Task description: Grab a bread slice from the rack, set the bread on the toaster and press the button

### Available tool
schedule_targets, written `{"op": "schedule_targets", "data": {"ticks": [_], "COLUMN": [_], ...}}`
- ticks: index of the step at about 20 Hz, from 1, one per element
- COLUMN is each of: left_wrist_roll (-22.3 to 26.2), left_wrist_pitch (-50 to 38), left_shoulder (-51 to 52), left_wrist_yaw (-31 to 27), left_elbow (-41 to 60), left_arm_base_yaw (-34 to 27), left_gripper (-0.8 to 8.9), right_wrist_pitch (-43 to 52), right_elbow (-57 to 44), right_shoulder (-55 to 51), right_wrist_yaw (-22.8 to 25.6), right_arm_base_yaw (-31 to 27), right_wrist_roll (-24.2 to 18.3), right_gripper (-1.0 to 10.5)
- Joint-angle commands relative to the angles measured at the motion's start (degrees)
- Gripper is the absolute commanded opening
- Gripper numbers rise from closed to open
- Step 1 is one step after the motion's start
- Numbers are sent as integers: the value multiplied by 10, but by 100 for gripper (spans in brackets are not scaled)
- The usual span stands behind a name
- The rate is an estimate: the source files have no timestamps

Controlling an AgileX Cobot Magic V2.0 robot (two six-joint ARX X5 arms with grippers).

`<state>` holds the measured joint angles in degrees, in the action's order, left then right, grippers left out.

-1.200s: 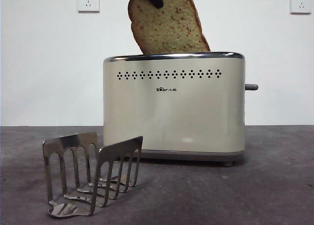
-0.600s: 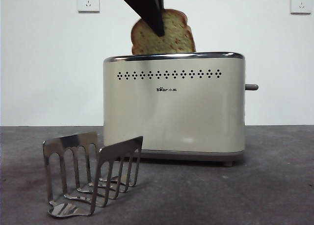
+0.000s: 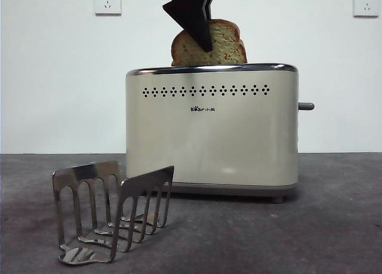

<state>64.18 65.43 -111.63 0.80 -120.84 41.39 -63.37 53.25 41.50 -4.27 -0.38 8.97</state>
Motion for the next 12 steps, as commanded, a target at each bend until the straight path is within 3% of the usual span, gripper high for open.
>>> {"op": "schedule_targets", "data": {"ticks": [1,7,10,12], "left_wrist_roll": [-25,-80,-194,-322], "left_wrist_pitch": [-9,-11,-3,16], "left_shoulder": [-5,51,95,126], "left_wrist_yaw": [7,7,7,8], "left_elbow": [-1,-1,-1,-1], "left_arm_base_yaw": [4,4,4,5], "left_gripper": [444,441,440,439], "right_wrist_pitch": [3,16,46,80], "right_elbow": [2,2,2,2], "right_shoulder": [-1,0,5,20], "right_wrist_yaw": [2,2,-19,-76], "right_arm_base_yaw": [0,0,0,0], "right_wrist_roll": [-5,-5,-2,-2], "right_gripper": [1,2,1,1]}}
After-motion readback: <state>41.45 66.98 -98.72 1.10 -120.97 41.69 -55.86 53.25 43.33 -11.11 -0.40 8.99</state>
